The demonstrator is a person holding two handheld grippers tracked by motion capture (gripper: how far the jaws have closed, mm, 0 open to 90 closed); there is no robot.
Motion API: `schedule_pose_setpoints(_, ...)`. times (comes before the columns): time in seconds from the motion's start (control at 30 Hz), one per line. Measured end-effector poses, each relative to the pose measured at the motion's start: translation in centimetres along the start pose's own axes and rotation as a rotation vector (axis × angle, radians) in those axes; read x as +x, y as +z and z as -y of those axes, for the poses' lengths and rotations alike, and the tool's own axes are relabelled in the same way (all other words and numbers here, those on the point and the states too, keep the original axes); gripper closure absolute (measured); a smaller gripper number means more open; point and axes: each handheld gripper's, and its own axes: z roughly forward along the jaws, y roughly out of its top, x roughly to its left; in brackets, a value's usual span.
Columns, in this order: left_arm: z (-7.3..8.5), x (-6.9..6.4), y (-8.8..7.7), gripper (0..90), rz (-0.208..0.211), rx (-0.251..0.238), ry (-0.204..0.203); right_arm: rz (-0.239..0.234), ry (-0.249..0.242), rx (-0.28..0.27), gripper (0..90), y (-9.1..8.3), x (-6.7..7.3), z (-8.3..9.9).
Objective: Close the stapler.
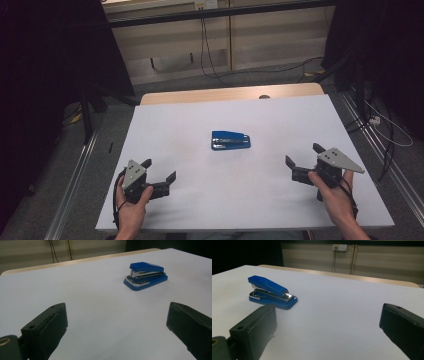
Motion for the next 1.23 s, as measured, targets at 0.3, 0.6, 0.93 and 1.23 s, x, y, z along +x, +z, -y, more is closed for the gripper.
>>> schedule_pose_setpoints(0.3,0.3,0.9,-0.9,3.7,-0.028,-0.018,-0.018,0.026,0.020,-0.001,0.0,-1.2,-0.8,0.7)
schedule_pose_setpoints(0.6,1.0,1.3,-1.5,3.6,-0.048,-0.008,-0.016,0.071,-0.010,-0.031,0.9,-2.9,-1.2,1.2)
schedule_pose_setpoints(0.93,1.0,1.3,-1.2,3.6,-0.026,-0.009,-0.023,0.095,-0.020,-0.024,0.5,-2.6,-0.9,2.0)
schedule_pose_setpoints(1.23,0.7,1.3,-0.9,3.5,-0.037,0.018,-0.040,0.071,0.011,-0.011,0.4,-2.4,-1.1,2.0)
